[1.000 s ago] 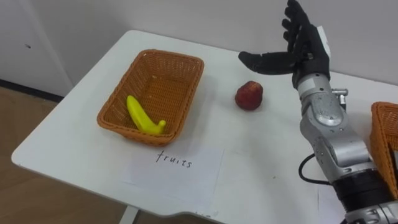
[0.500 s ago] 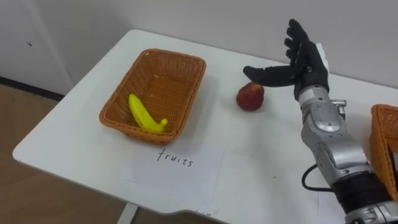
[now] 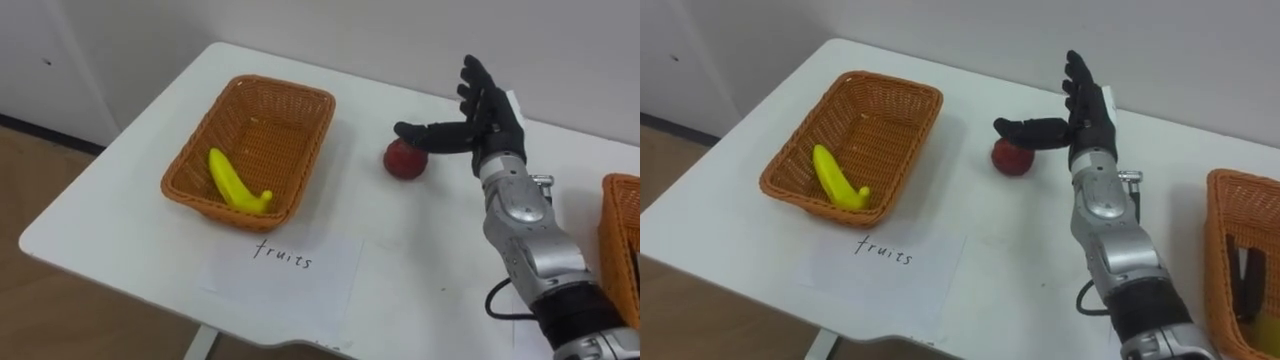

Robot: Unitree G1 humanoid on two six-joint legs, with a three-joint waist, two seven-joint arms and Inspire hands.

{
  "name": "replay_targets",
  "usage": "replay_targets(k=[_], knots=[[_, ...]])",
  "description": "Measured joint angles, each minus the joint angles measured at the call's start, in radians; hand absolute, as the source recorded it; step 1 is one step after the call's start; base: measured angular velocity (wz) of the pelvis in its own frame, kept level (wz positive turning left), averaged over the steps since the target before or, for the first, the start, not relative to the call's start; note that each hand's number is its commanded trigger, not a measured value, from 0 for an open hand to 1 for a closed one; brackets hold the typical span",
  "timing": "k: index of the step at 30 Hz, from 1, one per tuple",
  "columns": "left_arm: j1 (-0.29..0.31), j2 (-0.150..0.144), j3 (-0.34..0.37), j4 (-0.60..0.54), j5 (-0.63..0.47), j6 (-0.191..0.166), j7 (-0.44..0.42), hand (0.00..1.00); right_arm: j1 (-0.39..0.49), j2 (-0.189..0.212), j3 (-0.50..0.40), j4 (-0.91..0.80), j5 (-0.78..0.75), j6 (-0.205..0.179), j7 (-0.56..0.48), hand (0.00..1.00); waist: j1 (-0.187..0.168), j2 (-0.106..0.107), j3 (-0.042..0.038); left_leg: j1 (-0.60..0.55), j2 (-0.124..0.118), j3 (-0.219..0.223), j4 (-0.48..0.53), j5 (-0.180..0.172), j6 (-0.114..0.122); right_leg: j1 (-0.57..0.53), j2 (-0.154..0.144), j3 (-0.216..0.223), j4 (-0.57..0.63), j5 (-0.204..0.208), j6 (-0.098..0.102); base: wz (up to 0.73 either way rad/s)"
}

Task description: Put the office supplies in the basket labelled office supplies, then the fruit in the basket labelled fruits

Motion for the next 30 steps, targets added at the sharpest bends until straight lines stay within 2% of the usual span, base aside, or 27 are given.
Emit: replay_targets(k=[15, 22, 30], knots=[[0.025, 0.0, -0.013, 0.009, -0.038, 0.0, -0.04, 0.0, 0.005, 0.014, 0.003, 0.051, -0.003, -0.003, -0.002, 0.0, 0.012, -0.007, 0.0019, -0.001, 0.0, -0.002, 0.0, 0.0, 0.0, 0.002, 0.0, -0.013, 0.001, 0.0, 0.0, 0.01], [0.036, 0.0, -0.02, 0.012, -0.051, -0.003, -0.044, 0.0, 0.008, 0.013, 0.023, 0.118, -0.035, -0.011, -0.01, 0.0, 0.011, -0.011, 0.0055, -0.005, 0.0, -0.003, -0.002, 0.0, 0.0, 0.001, -0.001, -0.022, 0.0, 0.0, 0.0, 0.0], [0.033, 0.002, -0.035, 0.011, -0.062, -0.001, -0.057, 0.0, 0.012, 0.011, 0.05, 0.145, -0.065, -0.011, -0.009, 0.0, 0.012, -0.011, 0.0052, -0.01, 0.0, -0.006, -0.002, 0.0, 0.0, -0.001, -0.001, -0.027, 0.0, 0.0, 0.0, 0.01]])
